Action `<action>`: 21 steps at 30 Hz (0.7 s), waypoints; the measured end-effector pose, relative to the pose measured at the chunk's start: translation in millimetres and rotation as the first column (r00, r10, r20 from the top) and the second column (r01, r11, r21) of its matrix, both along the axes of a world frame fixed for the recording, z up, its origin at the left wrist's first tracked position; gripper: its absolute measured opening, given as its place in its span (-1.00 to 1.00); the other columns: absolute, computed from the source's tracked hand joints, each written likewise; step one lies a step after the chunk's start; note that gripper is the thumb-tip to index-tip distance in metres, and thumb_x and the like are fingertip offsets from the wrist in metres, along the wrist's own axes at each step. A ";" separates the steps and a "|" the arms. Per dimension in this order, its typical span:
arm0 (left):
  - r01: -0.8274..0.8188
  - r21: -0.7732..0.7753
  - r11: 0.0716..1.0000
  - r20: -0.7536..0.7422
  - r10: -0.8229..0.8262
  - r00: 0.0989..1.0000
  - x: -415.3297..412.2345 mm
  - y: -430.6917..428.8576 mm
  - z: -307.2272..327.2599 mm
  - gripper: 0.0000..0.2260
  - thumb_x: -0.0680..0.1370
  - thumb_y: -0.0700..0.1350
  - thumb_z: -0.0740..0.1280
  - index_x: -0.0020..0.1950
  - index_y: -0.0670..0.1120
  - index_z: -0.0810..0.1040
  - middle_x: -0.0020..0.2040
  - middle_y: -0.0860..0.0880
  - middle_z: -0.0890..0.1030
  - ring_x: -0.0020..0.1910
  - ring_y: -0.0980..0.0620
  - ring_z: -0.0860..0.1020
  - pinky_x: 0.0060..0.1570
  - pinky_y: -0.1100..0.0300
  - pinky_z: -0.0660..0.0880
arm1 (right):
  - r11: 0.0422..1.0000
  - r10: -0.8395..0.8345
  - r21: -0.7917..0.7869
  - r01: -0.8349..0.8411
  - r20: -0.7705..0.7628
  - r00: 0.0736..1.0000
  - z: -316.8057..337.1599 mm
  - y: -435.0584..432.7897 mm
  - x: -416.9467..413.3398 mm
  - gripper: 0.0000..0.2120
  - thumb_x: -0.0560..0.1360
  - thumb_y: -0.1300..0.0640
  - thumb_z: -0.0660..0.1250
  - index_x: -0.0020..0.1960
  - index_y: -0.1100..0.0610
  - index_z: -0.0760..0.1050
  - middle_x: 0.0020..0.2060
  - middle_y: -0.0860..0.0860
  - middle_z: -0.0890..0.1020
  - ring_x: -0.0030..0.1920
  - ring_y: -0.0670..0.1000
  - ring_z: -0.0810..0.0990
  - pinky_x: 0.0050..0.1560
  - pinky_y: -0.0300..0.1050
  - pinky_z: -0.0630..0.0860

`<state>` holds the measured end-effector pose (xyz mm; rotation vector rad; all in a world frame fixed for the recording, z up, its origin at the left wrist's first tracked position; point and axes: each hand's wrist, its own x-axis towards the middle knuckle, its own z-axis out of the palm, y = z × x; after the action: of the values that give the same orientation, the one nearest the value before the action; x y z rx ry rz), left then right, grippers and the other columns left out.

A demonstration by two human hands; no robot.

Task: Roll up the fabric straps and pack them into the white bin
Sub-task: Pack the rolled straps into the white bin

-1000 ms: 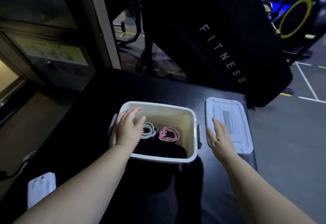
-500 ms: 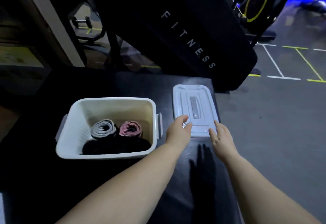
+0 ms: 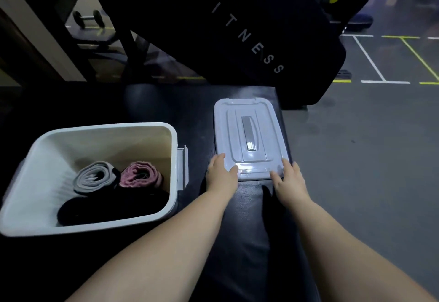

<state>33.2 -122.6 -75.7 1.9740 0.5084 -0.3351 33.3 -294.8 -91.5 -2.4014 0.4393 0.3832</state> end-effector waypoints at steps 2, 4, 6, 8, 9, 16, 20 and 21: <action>0.010 0.038 0.999 -0.035 -0.009 0.999 3.6 -1.4 -11.2 -0.47 0.63 -0.07 0.23 0.57 -0.06 0.15 0.60 -0.03 0.06 0.55 -0.06 0.10 0.50 0.09 0.07 | 1.000 -0.002 -0.023 0.001 -0.022 1.000 -7.8 0.7 4.7 -0.41 0.61 -0.06 0.19 0.55 0.10 0.11 0.52 0.12 0.18 0.48 0.18 0.20 0.39 0.09 0.23; -0.021 0.038 0.999 -0.053 0.023 0.998 4.2 -3.8 -20.3 -0.44 0.63 -0.05 0.22 0.59 -0.06 0.10 0.60 -0.03 0.06 0.55 -0.08 0.09 0.51 0.06 0.06 | 0.996 -0.024 -0.083 0.022 -0.028 0.999 -14.7 2.0 3.8 -0.44 0.57 -0.10 0.23 0.48 0.09 0.20 0.43 0.06 0.32 0.39 0.19 0.31 0.24 0.12 0.35; -0.093 -0.037 0.995 -0.041 0.092 0.995 6.3 -6.8 -25.9 -0.44 0.62 -0.05 0.24 0.58 -0.05 0.12 0.55 -0.04 0.19 0.50 -0.09 0.22 0.49 0.00 0.17 | 0.993 -0.089 -0.079 0.090 0.014 0.996 -20.9 2.9 3.0 -0.45 0.49 -0.14 0.33 0.36 0.10 0.31 0.31 0.05 0.45 0.31 0.19 0.39 0.19 0.11 0.42; -0.186 -0.125 0.975 -0.065 0.179 0.982 9.1 -10.6 -29.9 -0.45 0.57 -0.03 0.26 0.54 -0.04 0.20 0.46 -0.03 0.35 0.39 -0.09 0.38 0.40 -0.04 0.32 | 0.987 -0.157 -0.023 0.159 0.084 0.984 -25.6 3.2 2.4 -0.43 0.41 -0.13 0.43 0.27 0.15 0.35 0.22 0.05 0.49 0.26 0.20 0.43 0.19 0.10 0.44; -0.227 -0.157 0.961 -0.097 0.214 0.972 9.0 -12.6 -27.7 -0.45 0.54 0.00 0.27 0.51 -0.05 0.25 0.41 -0.02 0.41 0.33 -0.09 0.43 0.35 -0.03 0.39 | 0.983 -0.184 0.009 0.184 0.110 0.977 -24.8 3.3 1.5 -0.38 0.39 -0.12 0.47 0.29 0.16 0.35 0.26 0.05 0.46 0.28 0.19 0.42 0.23 0.10 0.43; -0.262 -0.289 0.921 -0.115 0.238 0.965 2.0 -11.3 -6.2 -0.84 0.56 -0.17 0.25 0.02 -0.08 0.62 -0.06 -0.04 0.66 -0.11 -0.06 0.60 -0.11 0.14 0.54 | 0.867 -0.409 0.364 0.341 0.128 0.903 1.3 -4.3 -22.9 -0.02 0.33 0.06 0.57 0.56 0.04 0.06 0.44 -0.05 0.33 0.36 0.00 0.41 0.37 -0.05 0.34; -0.299 -0.471 0.830 -0.151 0.259 0.954 -14.4 -13.7 22.0 -0.83 0.55 -0.21 0.29 0.13 -0.08 0.55 0.01 -0.06 0.67 0.01 -0.08 0.65 0.09 -0.04 0.60 | 0.640 -0.588 0.628 0.442 0.030 0.808 33.2 0.8 -37.1 0.04 0.40 0.29 0.50 0.59 0.07 -0.17 0.38 -0.12 0.31 0.24 -0.12 0.43 0.28 -0.14 0.34; -0.308 -0.499 0.810 -0.147 0.272 0.951 -18.0 -15.6 30.1 -0.83 0.56 -0.22 0.30 0.15 -0.09 0.52 0.01 -0.05 0.67 0.01 -0.06 0.65 0.08 0.00 0.60 | 0.557 -0.630 0.682 0.474 -0.025 0.776 43.5 5.1 -40.2 0.03 0.43 0.30 0.48 0.58 0.05 -0.20 0.39 -0.08 0.33 0.24 -0.09 0.46 0.24 -0.11 0.40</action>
<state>15.2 -138.2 -45.6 1.3389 0.6768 -0.3070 -6.9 -289.7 -48.1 -1.4662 0.7841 -0.0442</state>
